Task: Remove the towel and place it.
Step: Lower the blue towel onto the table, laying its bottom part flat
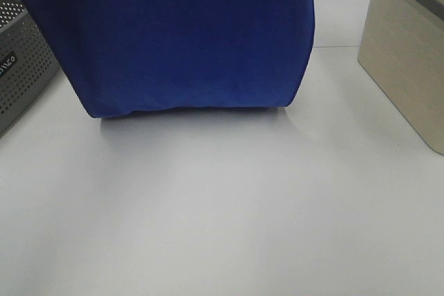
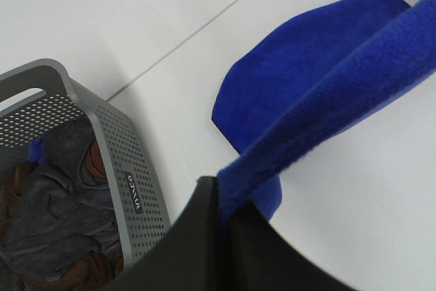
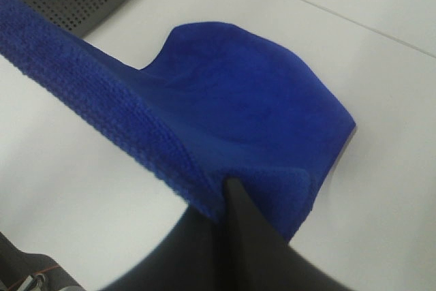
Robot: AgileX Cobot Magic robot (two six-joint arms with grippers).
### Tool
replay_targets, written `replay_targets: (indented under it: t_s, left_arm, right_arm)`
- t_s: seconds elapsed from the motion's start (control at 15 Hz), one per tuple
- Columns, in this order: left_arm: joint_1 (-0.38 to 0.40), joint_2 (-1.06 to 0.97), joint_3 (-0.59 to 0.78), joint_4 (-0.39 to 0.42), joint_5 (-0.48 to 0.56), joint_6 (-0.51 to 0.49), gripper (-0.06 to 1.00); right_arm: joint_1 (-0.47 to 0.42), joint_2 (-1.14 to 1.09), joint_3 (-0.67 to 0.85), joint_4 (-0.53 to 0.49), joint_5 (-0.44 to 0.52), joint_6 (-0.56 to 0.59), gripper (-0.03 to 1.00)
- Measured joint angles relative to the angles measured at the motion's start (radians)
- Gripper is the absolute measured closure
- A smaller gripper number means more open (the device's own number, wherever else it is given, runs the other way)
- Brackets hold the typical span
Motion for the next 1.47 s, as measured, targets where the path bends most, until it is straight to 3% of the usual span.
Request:
replay_targets:
  t_s: [0.33, 0.47, 0.67, 0.87, 1.27, 1.47]
  left_arm:
    - [-0.010, -0.023, 0.001, 0.101, -0.022, -0.031, 0.94]
    - [-0.010, -0.020, 0.003, 0.132, -0.090, -0.031, 0.94]
    - [-0.011, 0.017, 0.003, 0.211, -0.337, -0.034, 0.94]
    - [0.009, 0.102, -0.038, 0.268, -0.447, -0.046, 0.94]
    - [0.089, 0.371, -0.267, 0.329, -0.810, -0.110, 0.94]
    - [0.094, 0.574, -0.527, 0.352, -0.905, -0.113, 0.94]
  right_arm:
    - [0.010, -0.023, 0.000, 0.016, -0.016, -0.025, 0.95]
    - [0.011, -0.023, 0.000, -0.008, -0.079, -0.034, 0.95]
    - [0.011, 0.024, -0.064, -0.114, -0.274, -0.050, 0.95]
    - [0.011, 0.147, -0.221, -0.188, -0.315, -0.050, 0.95]
    - [0.002, 0.420, -0.490, -0.396, -0.656, -0.050, 0.95]
    - [-0.031, 0.518, -0.637, -0.421, -0.829, -0.050, 0.95]
